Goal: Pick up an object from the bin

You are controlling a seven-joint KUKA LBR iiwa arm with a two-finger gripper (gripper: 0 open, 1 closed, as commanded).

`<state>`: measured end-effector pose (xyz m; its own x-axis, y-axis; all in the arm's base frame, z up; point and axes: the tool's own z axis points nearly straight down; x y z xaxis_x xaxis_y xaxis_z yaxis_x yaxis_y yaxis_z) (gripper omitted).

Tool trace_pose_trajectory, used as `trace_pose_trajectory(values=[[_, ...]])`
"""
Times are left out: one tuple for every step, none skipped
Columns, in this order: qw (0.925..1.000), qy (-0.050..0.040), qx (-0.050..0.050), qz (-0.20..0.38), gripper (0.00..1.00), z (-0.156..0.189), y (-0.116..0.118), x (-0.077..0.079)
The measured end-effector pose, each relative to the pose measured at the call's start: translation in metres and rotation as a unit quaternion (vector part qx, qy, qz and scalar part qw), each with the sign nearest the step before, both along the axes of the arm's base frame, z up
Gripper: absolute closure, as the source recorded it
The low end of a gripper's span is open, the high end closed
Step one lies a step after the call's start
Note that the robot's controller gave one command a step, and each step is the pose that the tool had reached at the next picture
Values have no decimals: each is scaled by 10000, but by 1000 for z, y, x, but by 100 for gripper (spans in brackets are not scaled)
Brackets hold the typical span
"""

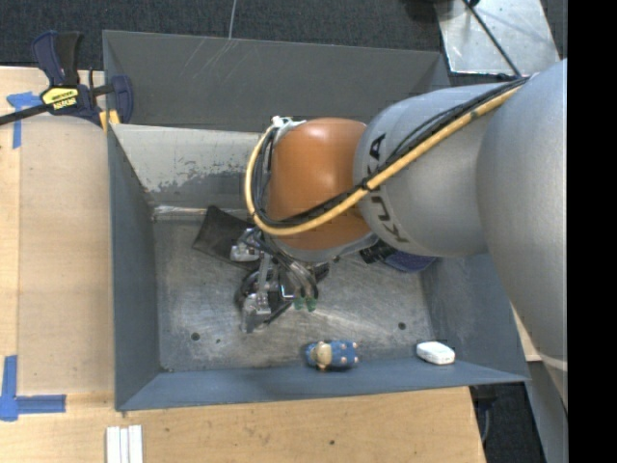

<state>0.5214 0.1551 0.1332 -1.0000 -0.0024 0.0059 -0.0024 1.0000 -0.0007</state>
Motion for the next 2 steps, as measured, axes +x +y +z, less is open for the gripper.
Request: trace_pose_trajectory(values=[[9999,-34,-1,-105,0,-39,-52,3],[9999,-55,9,-89,100,-37,-49,4]])
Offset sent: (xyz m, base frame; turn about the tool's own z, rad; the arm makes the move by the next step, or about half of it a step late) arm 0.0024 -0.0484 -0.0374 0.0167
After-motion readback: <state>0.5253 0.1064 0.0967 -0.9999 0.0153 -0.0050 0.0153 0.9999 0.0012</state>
